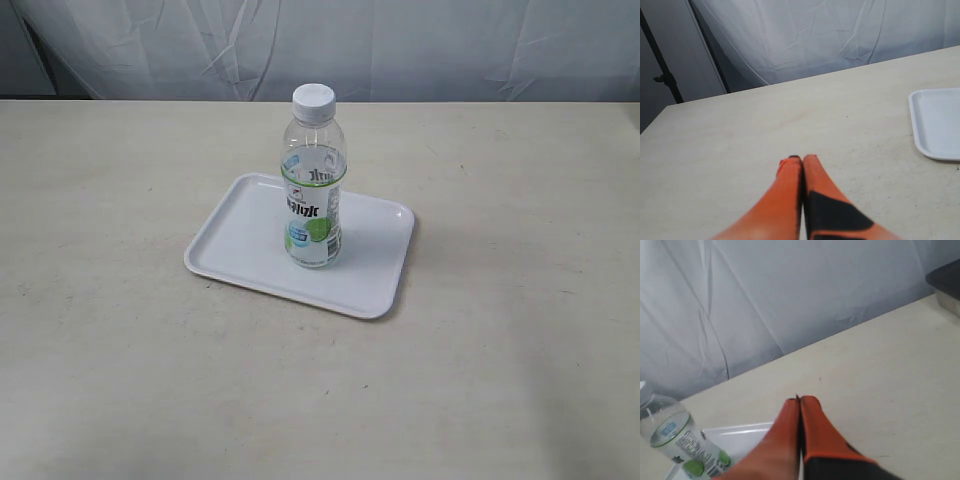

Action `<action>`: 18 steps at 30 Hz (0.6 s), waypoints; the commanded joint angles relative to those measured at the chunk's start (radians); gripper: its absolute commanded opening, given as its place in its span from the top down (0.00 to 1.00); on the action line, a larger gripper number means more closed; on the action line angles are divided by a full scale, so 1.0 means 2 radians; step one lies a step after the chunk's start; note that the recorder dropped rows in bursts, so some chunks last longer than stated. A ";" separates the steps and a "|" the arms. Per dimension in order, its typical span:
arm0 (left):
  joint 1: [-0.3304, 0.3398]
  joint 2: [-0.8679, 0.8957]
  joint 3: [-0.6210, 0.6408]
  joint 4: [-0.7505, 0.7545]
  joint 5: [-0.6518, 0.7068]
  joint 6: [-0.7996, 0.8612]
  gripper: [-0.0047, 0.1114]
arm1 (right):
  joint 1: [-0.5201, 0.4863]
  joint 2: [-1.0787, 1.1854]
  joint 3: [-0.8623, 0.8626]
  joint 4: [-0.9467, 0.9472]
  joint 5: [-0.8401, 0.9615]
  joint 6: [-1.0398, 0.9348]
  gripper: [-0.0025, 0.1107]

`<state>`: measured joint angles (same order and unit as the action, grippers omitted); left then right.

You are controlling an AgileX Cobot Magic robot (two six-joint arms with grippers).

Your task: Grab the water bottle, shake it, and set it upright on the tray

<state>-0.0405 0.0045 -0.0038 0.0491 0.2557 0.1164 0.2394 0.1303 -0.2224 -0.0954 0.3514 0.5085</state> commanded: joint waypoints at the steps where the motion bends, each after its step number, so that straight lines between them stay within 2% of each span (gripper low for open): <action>1: 0.000 -0.002 0.002 -0.001 -0.004 -0.002 0.96 | -0.062 -0.048 0.042 0.042 -0.020 -0.004 0.98; 7: 0.000 -0.002 0.002 -0.001 -0.004 -0.002 0.96 | -0.110 -0.065 0.076 0.053 -0.040 -0.004 0.98; 18: 0.000 -0.002 0.002 -0.001 -0.004 -0.002 0.96 | -0.113 -0.065 0.092 0.054 -0.045 -0.002 0.98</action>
<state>-0.0405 0.0045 -0.0038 0.0491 0.2557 0.1164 0.0173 0.0068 -0.0435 0.0122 0.2726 0.5085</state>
